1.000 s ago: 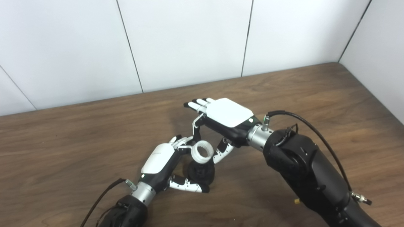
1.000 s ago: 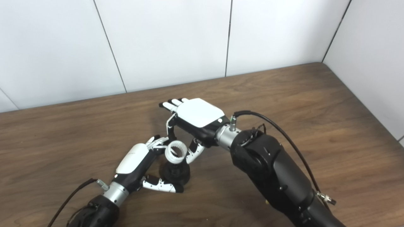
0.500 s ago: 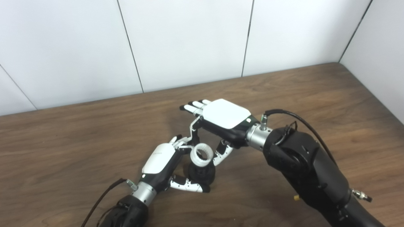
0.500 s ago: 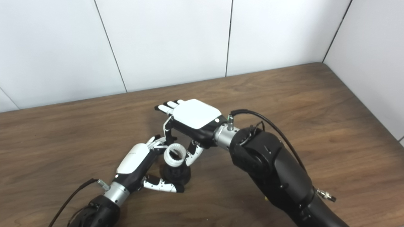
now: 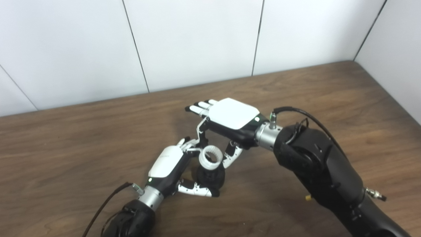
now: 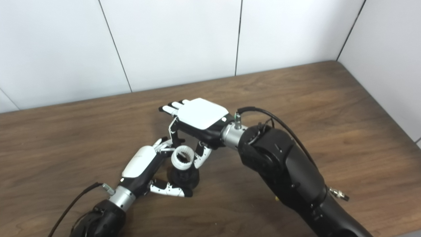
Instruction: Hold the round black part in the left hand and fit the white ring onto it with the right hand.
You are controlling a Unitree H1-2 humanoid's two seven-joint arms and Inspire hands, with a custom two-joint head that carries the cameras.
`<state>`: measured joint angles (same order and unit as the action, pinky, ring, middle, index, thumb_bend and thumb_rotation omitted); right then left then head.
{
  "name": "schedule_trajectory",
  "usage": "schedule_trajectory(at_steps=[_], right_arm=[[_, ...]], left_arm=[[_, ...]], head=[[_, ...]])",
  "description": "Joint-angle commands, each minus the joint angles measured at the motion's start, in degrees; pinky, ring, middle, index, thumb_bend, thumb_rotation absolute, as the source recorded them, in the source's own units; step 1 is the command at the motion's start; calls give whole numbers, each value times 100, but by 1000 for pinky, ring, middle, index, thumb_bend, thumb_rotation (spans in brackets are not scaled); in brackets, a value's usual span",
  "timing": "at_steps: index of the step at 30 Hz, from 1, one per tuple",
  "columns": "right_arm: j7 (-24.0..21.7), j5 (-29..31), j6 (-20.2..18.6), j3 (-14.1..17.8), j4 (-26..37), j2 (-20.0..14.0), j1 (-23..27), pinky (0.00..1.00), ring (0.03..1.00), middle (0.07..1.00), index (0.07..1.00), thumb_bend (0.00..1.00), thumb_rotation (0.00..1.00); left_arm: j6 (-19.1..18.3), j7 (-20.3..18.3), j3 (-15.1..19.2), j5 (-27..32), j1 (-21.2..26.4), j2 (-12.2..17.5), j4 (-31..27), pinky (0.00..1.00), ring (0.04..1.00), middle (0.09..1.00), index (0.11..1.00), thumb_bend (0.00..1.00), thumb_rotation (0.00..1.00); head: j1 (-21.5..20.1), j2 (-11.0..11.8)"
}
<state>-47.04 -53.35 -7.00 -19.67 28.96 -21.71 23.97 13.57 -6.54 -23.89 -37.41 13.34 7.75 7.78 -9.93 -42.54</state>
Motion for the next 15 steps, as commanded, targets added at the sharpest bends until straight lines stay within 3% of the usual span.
schedule_trajectory(at_steps=[1, 15], right_arm=[[-26, -58, 144, 30, 165, -96, 332, 1000, 1000, 1000, 481, 514, 121], [-349, 2, 356, 38, 121, -212, 510, 1000, 1000, 994, 482, 515, 120]], left_arm=[[46, 33, -30, 2, 66, -13, -175, 1000, 905, 905, 478, 514, 46], [-11, 32, -33, 2, 32, -52, -219, 1000, 899, 905, 478, 514, 46]], head=[[-1, -3], [26, -31]])
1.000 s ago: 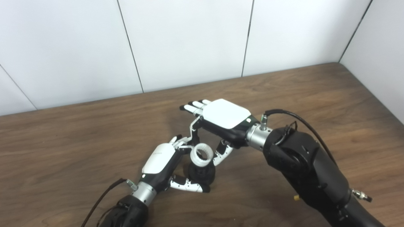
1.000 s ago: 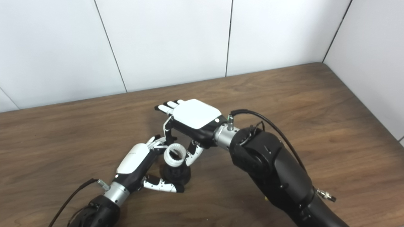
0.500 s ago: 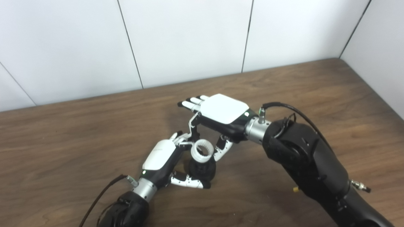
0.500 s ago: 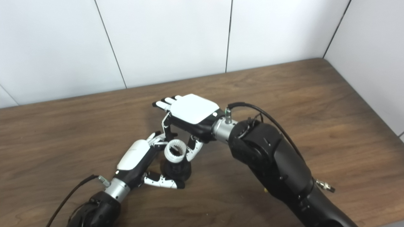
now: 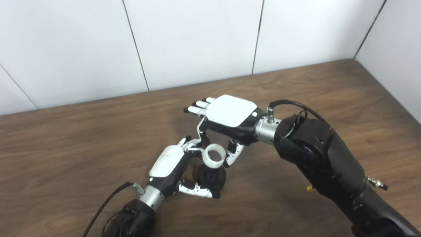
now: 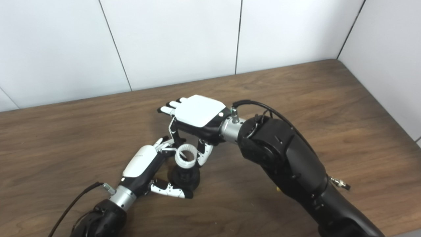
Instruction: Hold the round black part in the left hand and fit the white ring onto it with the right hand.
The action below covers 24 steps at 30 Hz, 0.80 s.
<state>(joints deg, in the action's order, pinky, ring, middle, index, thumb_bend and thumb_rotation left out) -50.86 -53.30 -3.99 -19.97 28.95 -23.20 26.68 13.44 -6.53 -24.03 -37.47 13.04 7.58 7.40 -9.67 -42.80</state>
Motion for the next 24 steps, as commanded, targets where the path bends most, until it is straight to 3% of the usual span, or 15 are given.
schedule_trajectory(at_steps=[1, 24], right_arm=[[38, 7, 74, 72, 115, -62, 232, 1000, 1000, 994, 482, 515, 120], [105, 52, 157, 13, 107, 1, -14, 1000, 1000, 999, 483, 514, 121]], left_arm=[[8, 34, -15, 17, 64, -37, -176, 1000, 900, 906, 478, 514, 47], [-146, -2, -30, -7, 48, -74, -270, 1000, 905, 909, 477, 513, 47]], head=[[-1, -5], [110, -59]])
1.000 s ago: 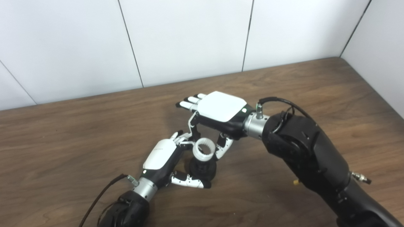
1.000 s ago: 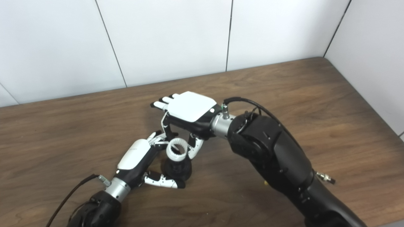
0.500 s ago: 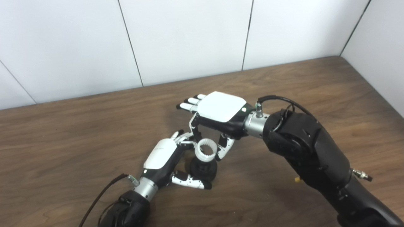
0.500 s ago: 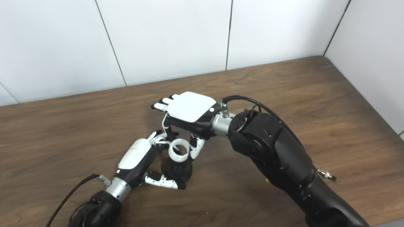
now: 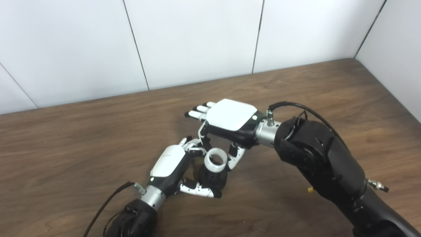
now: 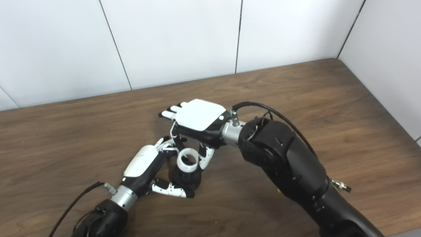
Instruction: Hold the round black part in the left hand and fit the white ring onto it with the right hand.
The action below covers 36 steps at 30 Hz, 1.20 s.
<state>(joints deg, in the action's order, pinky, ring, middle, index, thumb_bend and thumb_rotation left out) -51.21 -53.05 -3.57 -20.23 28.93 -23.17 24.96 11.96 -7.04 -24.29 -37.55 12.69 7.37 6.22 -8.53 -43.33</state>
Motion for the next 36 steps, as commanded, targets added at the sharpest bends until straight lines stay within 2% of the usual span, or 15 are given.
schedule_trajectory(at_steps=[1, 28, 36], right_arm=[[145, 24, 124, 33, 105, 0, 145, 1000, 1000, 998, 483, 514, 122], [198, 78, 299, 3, 69, 55, 10, 1000, 1000, 999, 483, 512, 122], [119, 68, 237, 8, 90, 58, 7, 1000, 1000, 1000, 484, 512, 123]], left_arm=[[9, 57, -5, 2, 82, -54, -150, 1000, 904, 908, 477, 513, 47], [-4, 82, -33, 3, 70, -107, -140, 1000, 907, 910, 478, 513, 47], [44, 130, -46, -16, 61, -127, -124, 1000, 900, 909, 478, 513, 47]], head=[[-3, -10], [96, -55], [101, -56]])
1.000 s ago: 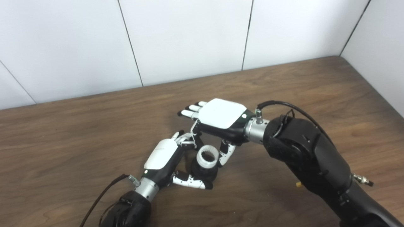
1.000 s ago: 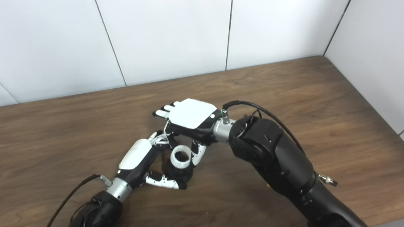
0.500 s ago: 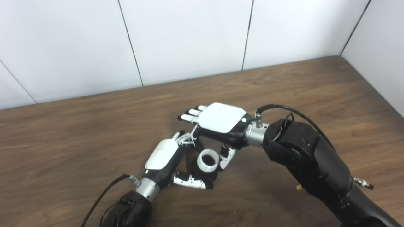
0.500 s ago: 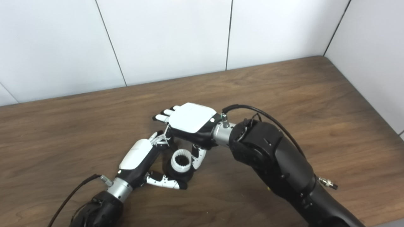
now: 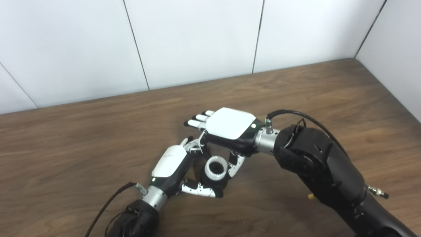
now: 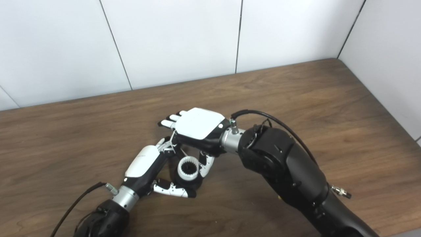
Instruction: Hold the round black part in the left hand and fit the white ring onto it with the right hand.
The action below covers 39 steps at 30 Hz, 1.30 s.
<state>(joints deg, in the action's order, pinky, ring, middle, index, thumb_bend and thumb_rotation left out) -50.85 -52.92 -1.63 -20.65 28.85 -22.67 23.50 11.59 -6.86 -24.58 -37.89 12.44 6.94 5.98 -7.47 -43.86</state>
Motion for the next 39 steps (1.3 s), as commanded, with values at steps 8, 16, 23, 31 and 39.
schedule_trajectory(at_steps=[8, 16, 23, 31, 39], right_arm=[[57, 31, 43, 35, 100, -1, 151, 1000, 1000, 1000, 484, 512, 122], [85, 42, 37, 31, 48, 8, 137, 1000, 1000, 1000, 484, 513, 121], [88, -4, 49, 11, -28, -16, 116, 1000, 1000, 1000, 484, 511, 122], [107, -65, 24, 10, -109, -12, 60, 1000, 1000, 1000, 484, 511, 122], [159, -63, 25, 45, -172, -58, -30, 1000, 1000, 1000, 483, 511, 121]], left_arm=[[14, 66, -34, -5, 59, -82, -169, 1000, 906, 913, 478, 512, 48], [21, 84, -44, -19, 33, -80, -207, 1000, 899, 910, 478, 512, 47], [-1, 72, -44, -24, 25, -79, -209, 1000, 903, 912, 478, 512, 47], [18, 83, -38, -11, 12, -61, -217, 1000, 901, 910, 478, 511, 47], [14, 65, -17, 31, -7, -53, -229, 1000, 901, 912, 478, 512, 47]], head=[[0, -19], [-6, -33], [-7, -41], [-45, -62], [-39, -75]])
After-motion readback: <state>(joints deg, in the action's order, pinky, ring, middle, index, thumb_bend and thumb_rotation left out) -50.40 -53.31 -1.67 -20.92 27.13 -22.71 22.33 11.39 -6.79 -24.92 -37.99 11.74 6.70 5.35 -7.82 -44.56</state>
